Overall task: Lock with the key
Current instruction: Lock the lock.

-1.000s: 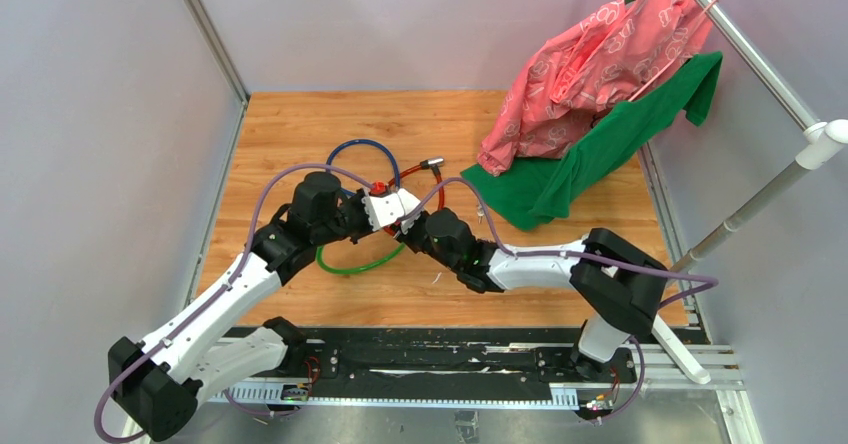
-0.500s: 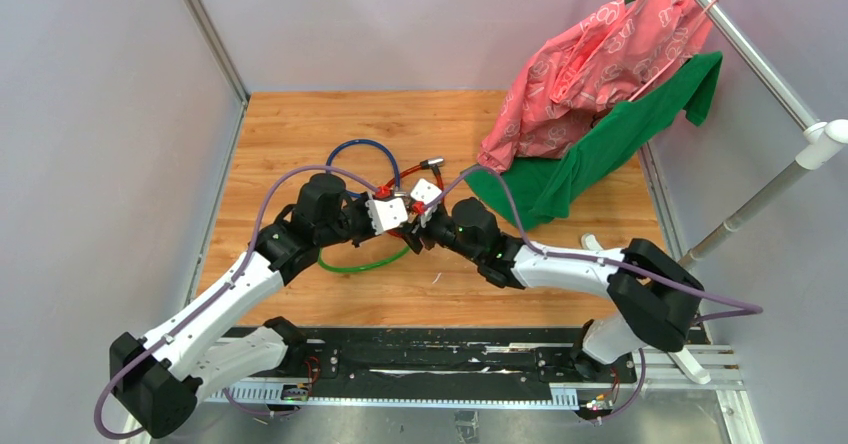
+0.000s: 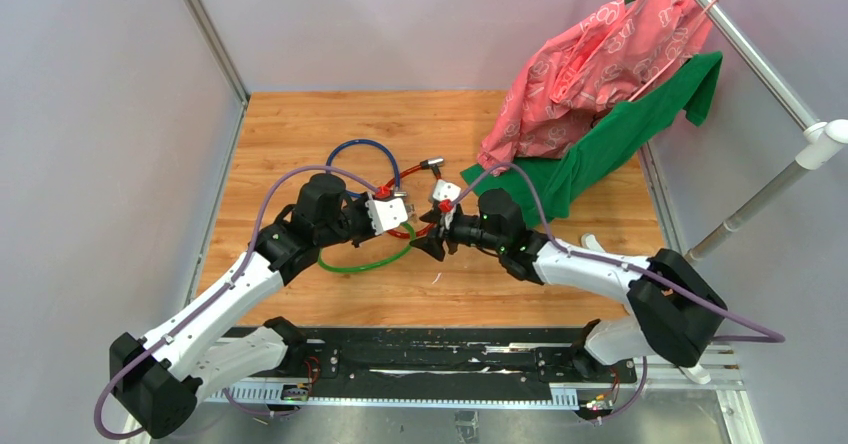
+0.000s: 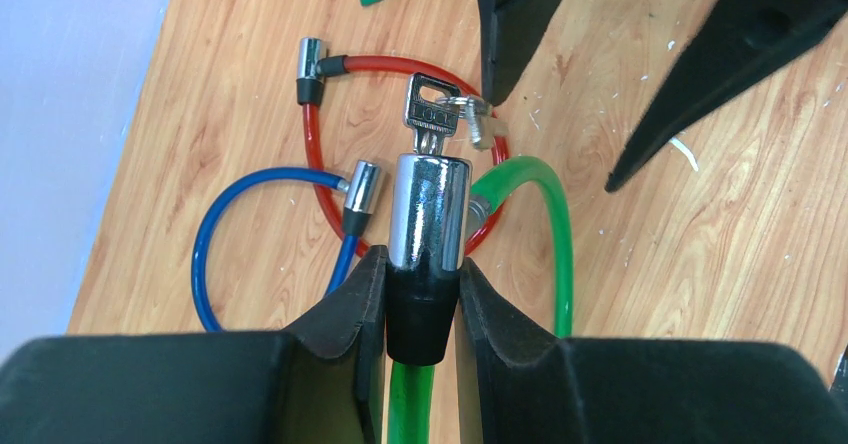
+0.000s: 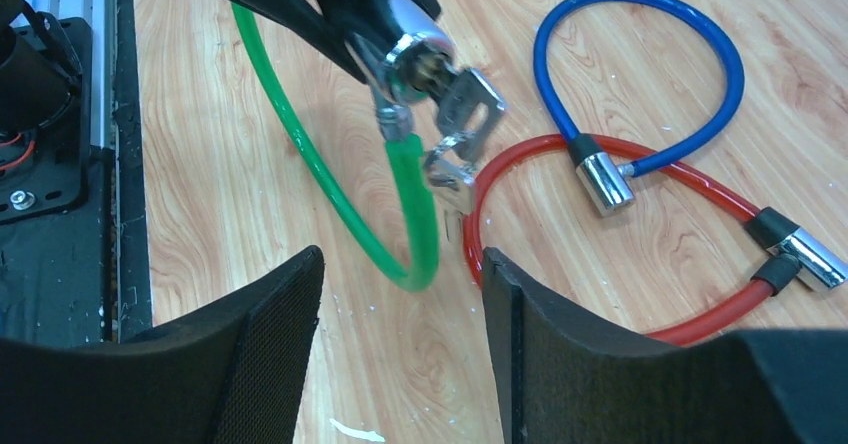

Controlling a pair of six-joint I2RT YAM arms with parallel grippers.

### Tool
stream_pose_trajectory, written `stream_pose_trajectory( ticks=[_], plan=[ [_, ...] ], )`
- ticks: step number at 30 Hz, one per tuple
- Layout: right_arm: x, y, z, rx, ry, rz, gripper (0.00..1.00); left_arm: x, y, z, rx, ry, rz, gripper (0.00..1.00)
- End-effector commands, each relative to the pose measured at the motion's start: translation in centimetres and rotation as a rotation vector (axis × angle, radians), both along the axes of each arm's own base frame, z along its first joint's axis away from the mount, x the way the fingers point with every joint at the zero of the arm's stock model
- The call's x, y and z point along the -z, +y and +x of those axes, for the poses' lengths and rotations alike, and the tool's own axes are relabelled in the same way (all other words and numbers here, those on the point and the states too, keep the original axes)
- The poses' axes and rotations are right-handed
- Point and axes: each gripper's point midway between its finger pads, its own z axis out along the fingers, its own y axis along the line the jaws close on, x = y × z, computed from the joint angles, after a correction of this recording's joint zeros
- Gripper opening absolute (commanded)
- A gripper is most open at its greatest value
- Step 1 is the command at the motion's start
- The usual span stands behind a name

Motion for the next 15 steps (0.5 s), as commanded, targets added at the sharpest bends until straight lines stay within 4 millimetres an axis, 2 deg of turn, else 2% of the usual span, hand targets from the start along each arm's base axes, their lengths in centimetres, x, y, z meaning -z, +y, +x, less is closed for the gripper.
stream_pose_trajectory(
  ticks=[1,15],
  plan=[
    [1.4,0.0,-0.8,-0.111,0.038,-0.004,0.61,2.2,0.4,-1.5,0.007,0.097,0.031,0.0],
    [1.8,2.0,2.8,-0.055,0.02,0.15,0.5,1.6,0.2,-1.7,0.0,0.117,0.006,0.0]
  ],
)
